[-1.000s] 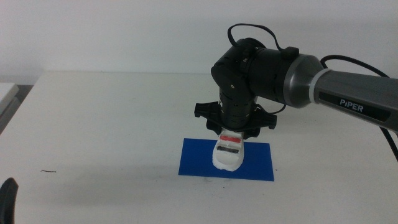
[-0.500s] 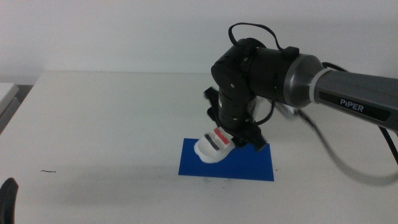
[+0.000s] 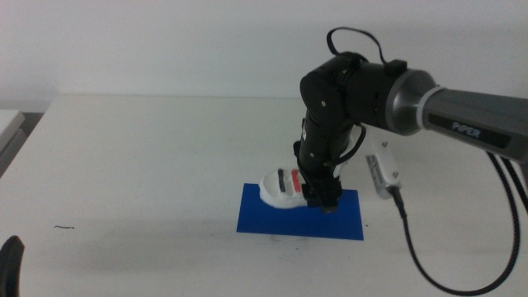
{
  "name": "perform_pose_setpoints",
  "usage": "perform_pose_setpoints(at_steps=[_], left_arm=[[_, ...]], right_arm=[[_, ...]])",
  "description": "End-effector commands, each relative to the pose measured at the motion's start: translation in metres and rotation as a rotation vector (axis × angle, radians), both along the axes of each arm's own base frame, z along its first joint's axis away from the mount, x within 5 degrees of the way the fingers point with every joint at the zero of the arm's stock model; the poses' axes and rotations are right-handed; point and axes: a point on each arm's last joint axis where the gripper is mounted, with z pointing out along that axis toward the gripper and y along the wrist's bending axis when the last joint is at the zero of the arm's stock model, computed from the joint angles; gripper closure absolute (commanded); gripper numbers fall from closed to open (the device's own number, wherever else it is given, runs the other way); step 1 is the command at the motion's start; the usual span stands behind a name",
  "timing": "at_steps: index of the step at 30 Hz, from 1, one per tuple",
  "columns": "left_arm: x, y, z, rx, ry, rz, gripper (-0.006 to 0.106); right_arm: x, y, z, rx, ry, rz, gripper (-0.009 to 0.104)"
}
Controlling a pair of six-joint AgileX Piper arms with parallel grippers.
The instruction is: Use one arm to grab the shoe from the table and place it on the mat.
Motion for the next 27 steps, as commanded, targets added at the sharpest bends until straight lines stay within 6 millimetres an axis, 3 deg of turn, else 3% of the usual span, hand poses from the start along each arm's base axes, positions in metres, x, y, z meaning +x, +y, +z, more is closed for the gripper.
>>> perform_pose_setpoints(at_steps=[1,6,22,27], left_arm=[[0.0,0.0,0.001,-0.005,-0.007,-0.002,0.007],[0.0,0.0,0.001,-0.005,-0.007,-0.002,0.007],[0.0,0.0,0.001,-0.005,-0.007,-0.002,0.007],[0.0,0.0,0.001,-0.005,-0.007,-0.002,0.007]], right_arm=[[0.002,-0.002,-0.009,0.024,0.049,-0.054,0.082],[0.006,-0.001,-0.023,0.075,0.097,-0.096,0.082],[0.016,-0.005,-0.039,0.083,0.091,-0.117,0.082],[0.017,-0.003,-0.039,0.104,0.087,-0.122,0.072]])
